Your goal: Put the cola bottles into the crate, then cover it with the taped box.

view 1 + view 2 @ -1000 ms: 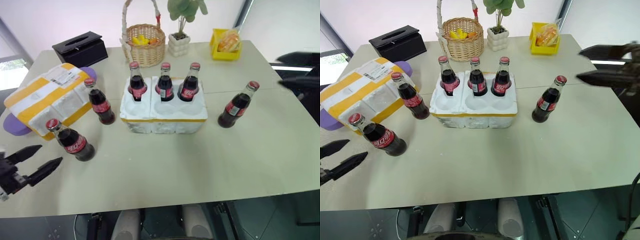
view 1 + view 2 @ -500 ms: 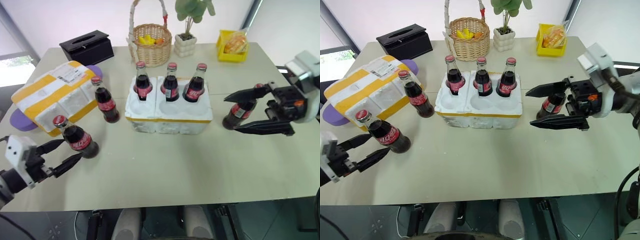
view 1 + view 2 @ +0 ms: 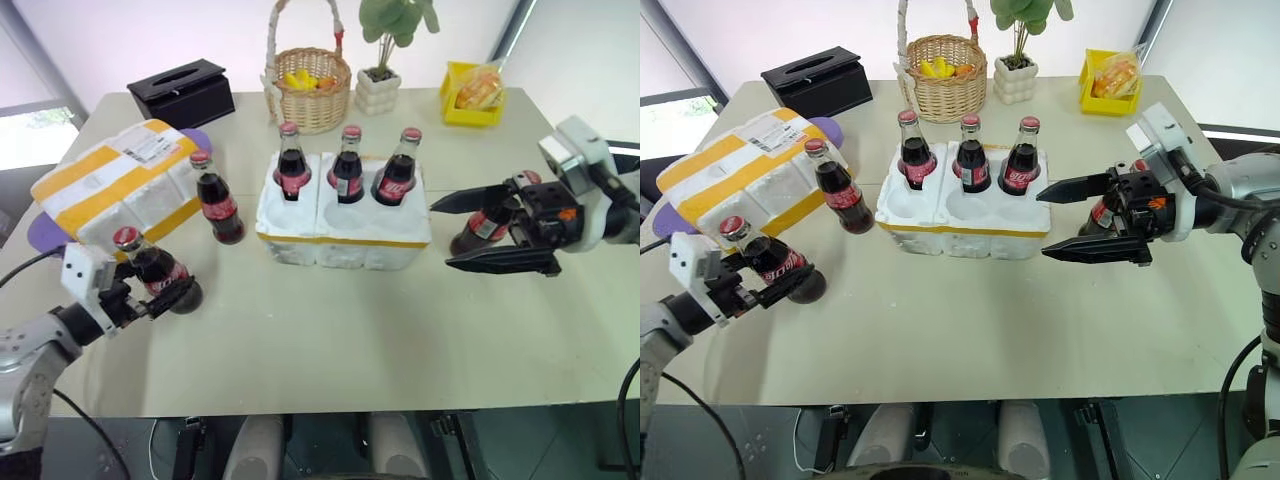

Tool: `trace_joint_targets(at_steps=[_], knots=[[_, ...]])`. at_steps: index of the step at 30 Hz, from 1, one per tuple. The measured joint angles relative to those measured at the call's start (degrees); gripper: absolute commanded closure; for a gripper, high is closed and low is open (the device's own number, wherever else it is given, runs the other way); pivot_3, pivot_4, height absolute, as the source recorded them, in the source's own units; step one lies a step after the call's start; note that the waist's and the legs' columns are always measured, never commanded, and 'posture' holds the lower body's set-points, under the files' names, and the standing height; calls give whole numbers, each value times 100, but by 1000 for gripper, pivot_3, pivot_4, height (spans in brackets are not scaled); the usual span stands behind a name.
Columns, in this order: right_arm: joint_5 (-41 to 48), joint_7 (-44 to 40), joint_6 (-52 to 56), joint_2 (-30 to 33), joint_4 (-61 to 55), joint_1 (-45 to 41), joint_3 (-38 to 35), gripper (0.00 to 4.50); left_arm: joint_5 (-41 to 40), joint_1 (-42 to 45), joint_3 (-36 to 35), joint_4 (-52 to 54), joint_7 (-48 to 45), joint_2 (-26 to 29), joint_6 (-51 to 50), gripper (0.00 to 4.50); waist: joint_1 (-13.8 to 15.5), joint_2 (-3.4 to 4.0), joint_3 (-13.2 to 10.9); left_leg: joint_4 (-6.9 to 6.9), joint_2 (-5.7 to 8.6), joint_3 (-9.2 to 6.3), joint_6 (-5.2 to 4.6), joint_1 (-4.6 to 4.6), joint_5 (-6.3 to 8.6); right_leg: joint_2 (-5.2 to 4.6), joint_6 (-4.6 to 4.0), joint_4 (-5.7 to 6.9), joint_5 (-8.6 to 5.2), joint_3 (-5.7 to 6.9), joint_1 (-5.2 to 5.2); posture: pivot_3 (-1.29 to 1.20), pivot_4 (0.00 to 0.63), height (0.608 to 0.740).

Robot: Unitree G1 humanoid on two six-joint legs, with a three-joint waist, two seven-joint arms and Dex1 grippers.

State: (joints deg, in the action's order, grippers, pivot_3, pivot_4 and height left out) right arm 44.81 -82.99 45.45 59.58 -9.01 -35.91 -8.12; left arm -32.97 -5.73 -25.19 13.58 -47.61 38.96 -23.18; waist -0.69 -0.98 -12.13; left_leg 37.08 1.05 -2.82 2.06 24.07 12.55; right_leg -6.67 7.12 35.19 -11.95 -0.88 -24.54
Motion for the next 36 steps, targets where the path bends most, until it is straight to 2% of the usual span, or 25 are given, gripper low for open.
trace_joint_targets(at_steps=[2,5,13,19,23,26,29,33,36], knots=[[46,27,6,2,-38,28,-32,0,-4,48,91,-21,-12,-75,4,530,-12,0,0,0,0,0,0,-1,0,0,0,1,0,0,0,0,150,740],[74,86,17,2,-103,61,-62,0,-31,106,133,-42,-35,-121,12,1707,-12,-1,1,0,-1,-1,0,-3,0,1,0,3,0,0,1,0,150,740],[110,232,39,3,-102,133,-122,0,-218,-144,-9,35,-183,60,-70,1638,-42,-1,1,-2,-2,0,-3,-3,2,1,0,0,-1,-1,-1,0,150,740],[145,352,44,5,-121,229,-170,0,-1057,-108,-271,568,-150,570,-1133,1638,26,-7,0,5,-2,-9,-3,8,2,1,0,0,-1,6,-2,0,150,740],[174,457,58,9,-256,265,-189,0,-1519,594,-210,991,30,906,-1686,1638,34,-9,1,11,0,-11,-3,19,2,0,0,-4,-1,10,-1,0,150,740],[288,631,149,-35,-382,347,-234,0,-1567,1864,549,917,261,1020,-2225,1638,89,-11,1,15,1,-19,-4,21,0,6,3,3,1,14,0,0,150,740],[429,796,247,-100,-560,387,-250,0,-1650,2990,1155,785,441,912,-2603,1638,79,-11,1,15,2,-17,-5,21,0,8,24,1,12,11,2,0,150,740],[585,976,354,-104,-598,436,-308,0,-1677,3667,1451,401,557,721,-2974,1638,-33,-11,1,7,0,-20,-7,17,0,12,31,4,11,12,-1,0,150,740],[660,1136,438,-116,-615,440,-351,0,-1656,4381,1657,-57,710,337,-3193,1638,47,-13,0,21,1,-38,-6,21,-3,16,30,11,10,22,8,0,150,740]])
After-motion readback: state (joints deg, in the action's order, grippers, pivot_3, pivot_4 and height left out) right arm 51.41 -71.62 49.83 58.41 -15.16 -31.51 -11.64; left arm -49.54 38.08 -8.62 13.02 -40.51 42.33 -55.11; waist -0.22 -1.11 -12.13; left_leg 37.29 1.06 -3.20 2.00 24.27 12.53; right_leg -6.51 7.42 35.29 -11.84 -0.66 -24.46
